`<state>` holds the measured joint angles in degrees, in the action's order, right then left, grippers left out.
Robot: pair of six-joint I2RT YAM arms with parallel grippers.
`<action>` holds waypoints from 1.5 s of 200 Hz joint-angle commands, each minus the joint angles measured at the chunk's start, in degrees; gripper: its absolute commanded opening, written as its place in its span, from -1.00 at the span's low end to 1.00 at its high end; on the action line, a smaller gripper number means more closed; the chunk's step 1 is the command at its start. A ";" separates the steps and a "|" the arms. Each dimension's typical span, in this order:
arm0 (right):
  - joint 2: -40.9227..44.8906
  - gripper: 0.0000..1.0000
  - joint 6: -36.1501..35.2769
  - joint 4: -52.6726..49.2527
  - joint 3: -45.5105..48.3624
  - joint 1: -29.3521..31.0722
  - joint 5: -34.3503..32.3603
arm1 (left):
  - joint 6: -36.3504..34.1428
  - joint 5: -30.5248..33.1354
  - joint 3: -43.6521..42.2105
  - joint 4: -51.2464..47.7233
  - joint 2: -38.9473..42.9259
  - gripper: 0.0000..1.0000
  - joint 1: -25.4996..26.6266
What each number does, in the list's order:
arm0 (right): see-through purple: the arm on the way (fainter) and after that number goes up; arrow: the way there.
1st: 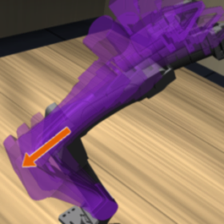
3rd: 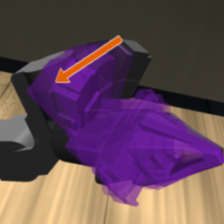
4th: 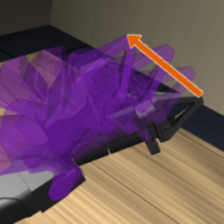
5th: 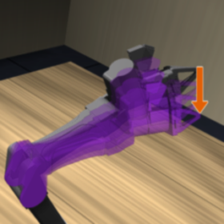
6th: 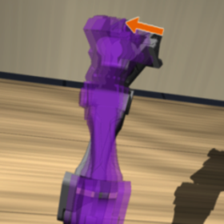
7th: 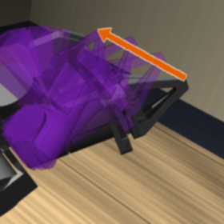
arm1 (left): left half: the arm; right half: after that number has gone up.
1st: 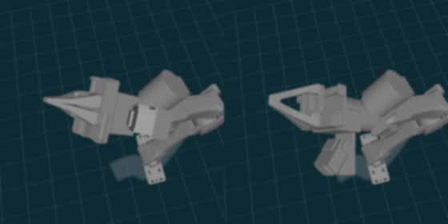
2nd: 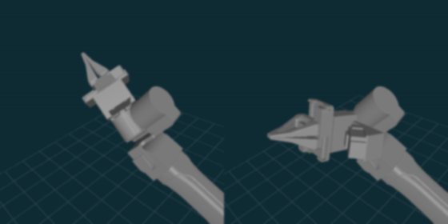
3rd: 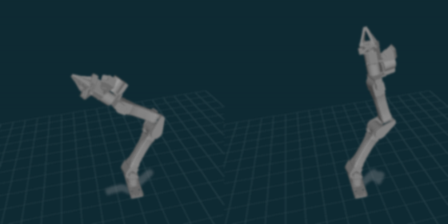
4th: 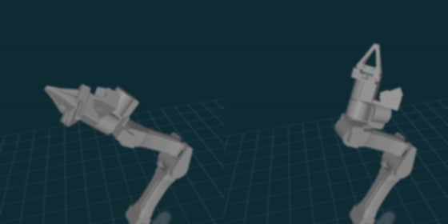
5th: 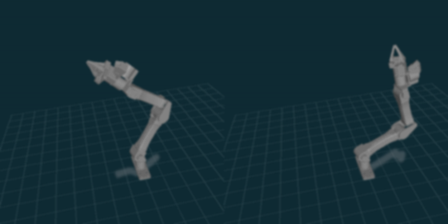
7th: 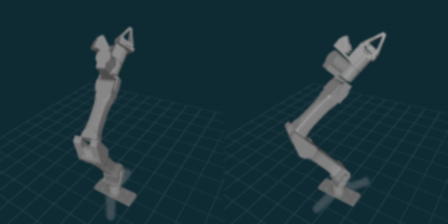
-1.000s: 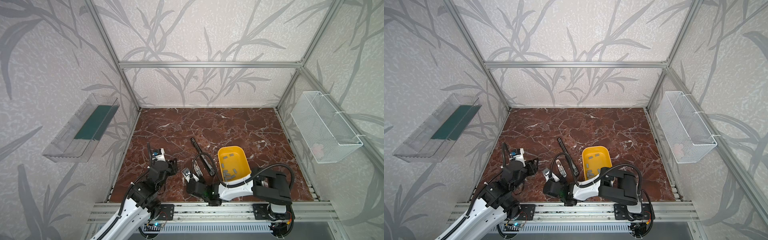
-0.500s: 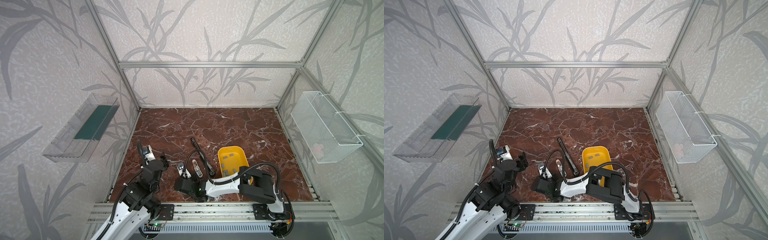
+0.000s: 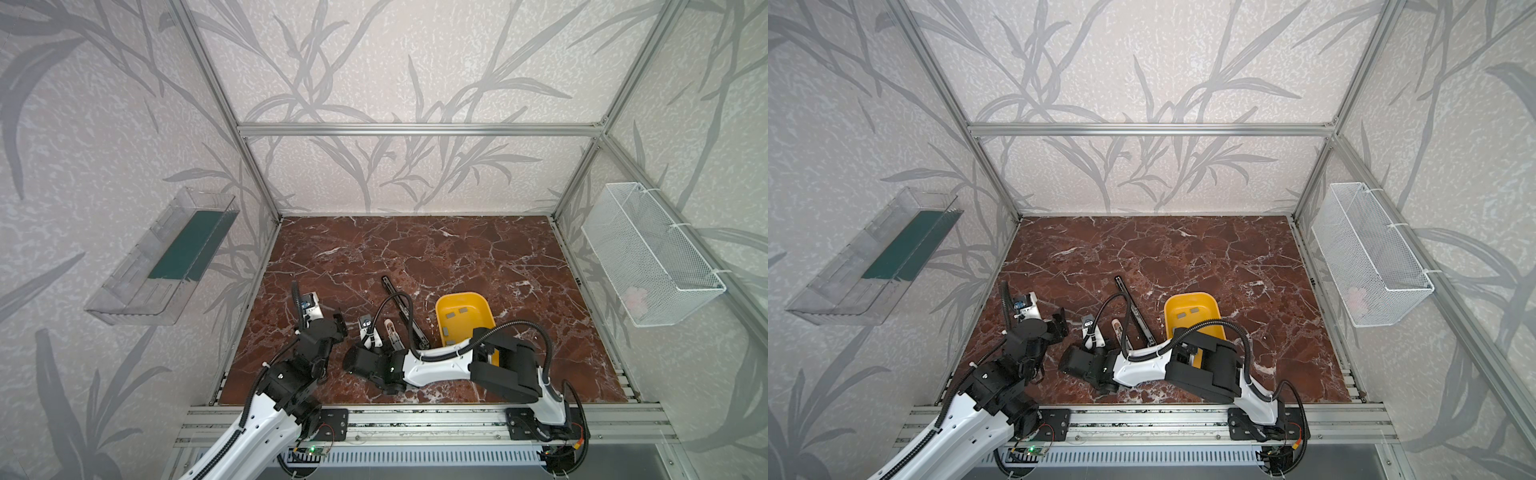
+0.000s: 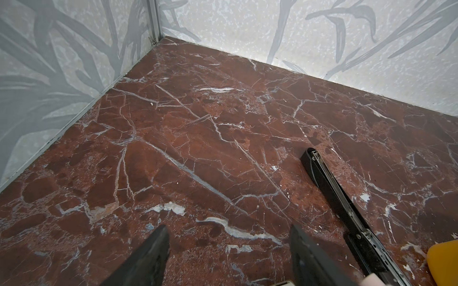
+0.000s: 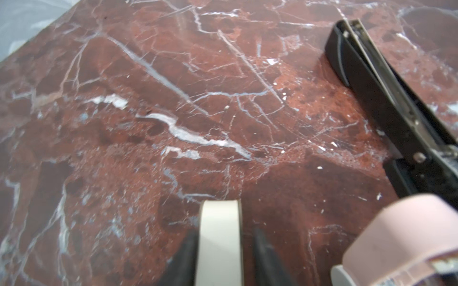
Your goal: Load the staples into the stapler
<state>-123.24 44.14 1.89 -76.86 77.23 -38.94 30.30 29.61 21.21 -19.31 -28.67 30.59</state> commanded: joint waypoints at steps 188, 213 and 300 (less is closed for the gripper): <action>31.05 0.47 -15.64 14.02 36.21 7.80 -3.40 | -4.31 -5.90 3.04 -0.05 2.94 0.99 -0.56; 27.67 0.41 -14.08 12.76 34.78 7.80 -2.43 | -6.40 -12.63 0.98 3.12 6.01 0.99 -0.59; 19.14 0.36 -10.21 17.20 34.51 2.59 4.12 | -6.18 -13.65 1.94 4.36 0.54 0.99 -0.55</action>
<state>-101.75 32.77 16.08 -41.52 81.10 -37.28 24.99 16.60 22.44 -16.25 -25.71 30.22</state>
